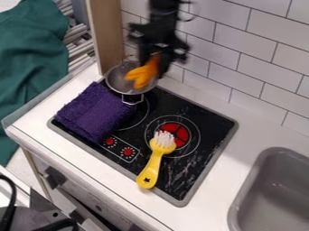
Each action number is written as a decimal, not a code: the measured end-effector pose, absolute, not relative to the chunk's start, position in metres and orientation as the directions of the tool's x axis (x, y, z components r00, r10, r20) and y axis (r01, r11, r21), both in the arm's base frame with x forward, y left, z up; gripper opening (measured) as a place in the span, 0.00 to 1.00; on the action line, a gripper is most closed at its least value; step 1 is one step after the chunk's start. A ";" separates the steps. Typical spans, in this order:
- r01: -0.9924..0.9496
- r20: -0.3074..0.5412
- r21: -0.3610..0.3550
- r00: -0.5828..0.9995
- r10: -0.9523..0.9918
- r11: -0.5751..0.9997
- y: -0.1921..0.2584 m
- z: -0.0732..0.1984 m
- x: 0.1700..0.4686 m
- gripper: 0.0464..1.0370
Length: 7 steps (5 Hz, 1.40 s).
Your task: Take the shrimp from the right burner and put it in silver pot
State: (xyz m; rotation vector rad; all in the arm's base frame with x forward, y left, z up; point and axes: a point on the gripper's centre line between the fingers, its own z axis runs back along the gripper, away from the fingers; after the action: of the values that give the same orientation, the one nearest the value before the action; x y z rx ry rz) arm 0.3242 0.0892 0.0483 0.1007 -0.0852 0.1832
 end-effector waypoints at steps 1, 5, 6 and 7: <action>-0.224 0.108 0.046 0.970 0.218 0.973 0.115 0.038 0.313 0.36; -0.157 0.099 -0.035 0.982 0.160 0.987 0.119 0.000 0.363 0.36; -0.183 0.103 -0.026 0.977 0.184 0.983 0.127 0.003 0.364 0.43; -0.177 0.091 -0.028 0.980 0.179 0.984 0.128 0.006 0.364 0.75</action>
State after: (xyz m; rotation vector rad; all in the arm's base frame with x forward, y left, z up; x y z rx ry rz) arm 0.3640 0.1285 0.0055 -0.0200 -0.0939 0.1795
